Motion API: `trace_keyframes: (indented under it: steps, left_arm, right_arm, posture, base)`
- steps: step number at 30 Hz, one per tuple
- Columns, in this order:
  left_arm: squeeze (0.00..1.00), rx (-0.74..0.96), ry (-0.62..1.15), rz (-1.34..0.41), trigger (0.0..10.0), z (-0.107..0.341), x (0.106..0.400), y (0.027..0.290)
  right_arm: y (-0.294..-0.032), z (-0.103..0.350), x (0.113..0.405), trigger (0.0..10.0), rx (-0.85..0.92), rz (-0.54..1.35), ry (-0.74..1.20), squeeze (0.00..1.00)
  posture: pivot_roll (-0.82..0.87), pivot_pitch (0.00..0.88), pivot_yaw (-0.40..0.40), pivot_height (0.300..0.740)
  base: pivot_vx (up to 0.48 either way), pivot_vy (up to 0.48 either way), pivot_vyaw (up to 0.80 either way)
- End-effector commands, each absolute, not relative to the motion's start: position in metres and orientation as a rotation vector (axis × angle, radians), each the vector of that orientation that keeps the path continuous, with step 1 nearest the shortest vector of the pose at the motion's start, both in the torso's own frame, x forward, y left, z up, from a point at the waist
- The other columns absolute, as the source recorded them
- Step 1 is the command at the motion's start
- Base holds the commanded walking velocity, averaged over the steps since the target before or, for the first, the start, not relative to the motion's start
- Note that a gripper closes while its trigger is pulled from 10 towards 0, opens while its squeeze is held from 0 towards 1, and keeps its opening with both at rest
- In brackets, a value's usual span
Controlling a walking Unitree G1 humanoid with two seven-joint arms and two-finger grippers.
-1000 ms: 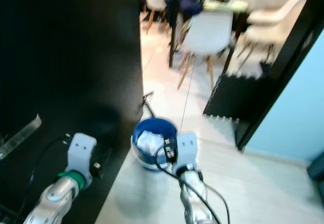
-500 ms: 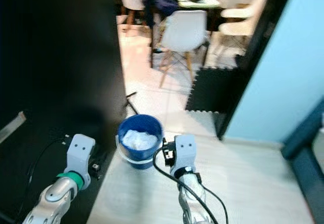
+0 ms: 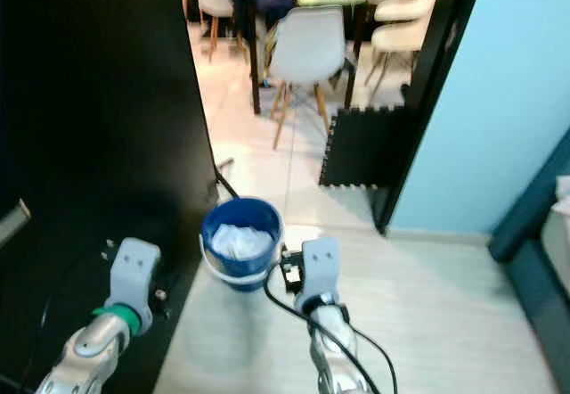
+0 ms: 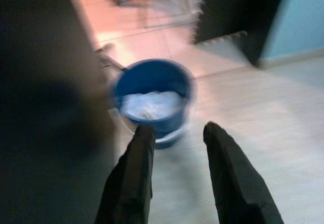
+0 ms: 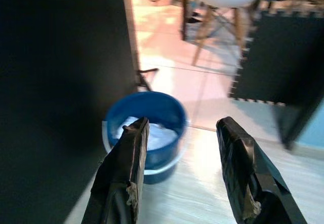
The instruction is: Clean up the room
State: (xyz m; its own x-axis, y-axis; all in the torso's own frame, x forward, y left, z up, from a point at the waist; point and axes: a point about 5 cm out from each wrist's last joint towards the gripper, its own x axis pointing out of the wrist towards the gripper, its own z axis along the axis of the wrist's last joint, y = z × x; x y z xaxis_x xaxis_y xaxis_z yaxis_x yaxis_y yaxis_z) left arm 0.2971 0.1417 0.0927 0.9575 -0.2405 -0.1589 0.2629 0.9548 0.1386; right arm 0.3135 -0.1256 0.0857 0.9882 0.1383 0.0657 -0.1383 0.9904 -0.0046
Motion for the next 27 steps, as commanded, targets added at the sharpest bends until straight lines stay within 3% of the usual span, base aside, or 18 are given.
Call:
trace_keyframes:
  steps: [1,12,27]
  left_arm:
    - [0.0,0.171,0.153,-0.257,10.0,0.0897,0.2957,0.1427]
    - [0.0,0.171,0.153,-0.258,10.0,0.0882,0.2953,0.1422]
    - [0.0,0.174,0.155,-0.26,10.0,0.0866,0.2948,0.1434]
  right_arm:
    - [-0.1274,0.0779,0.3097,10.0,-0.001,0.129,-0.036,0.0]
    - [-0.1274,0.0782,0.3099,10.0,-0.013,0.129,-0.042,0.0]
    - [-0.1262,0.0782,0.3107,10.0,-0.009,0.135,-0.038,0.0]
  posture:
    - [-0.09,0.073,0.067,0.74]
    - [-0.09,0.072,0.065,0.74]
    - [-0.09,0.067,0.066,0.74]
  base:
    - [0.0,0.0,0.0]
    - [0.0,0.0,0.0]
    - [0.0,0.0,-0.8]
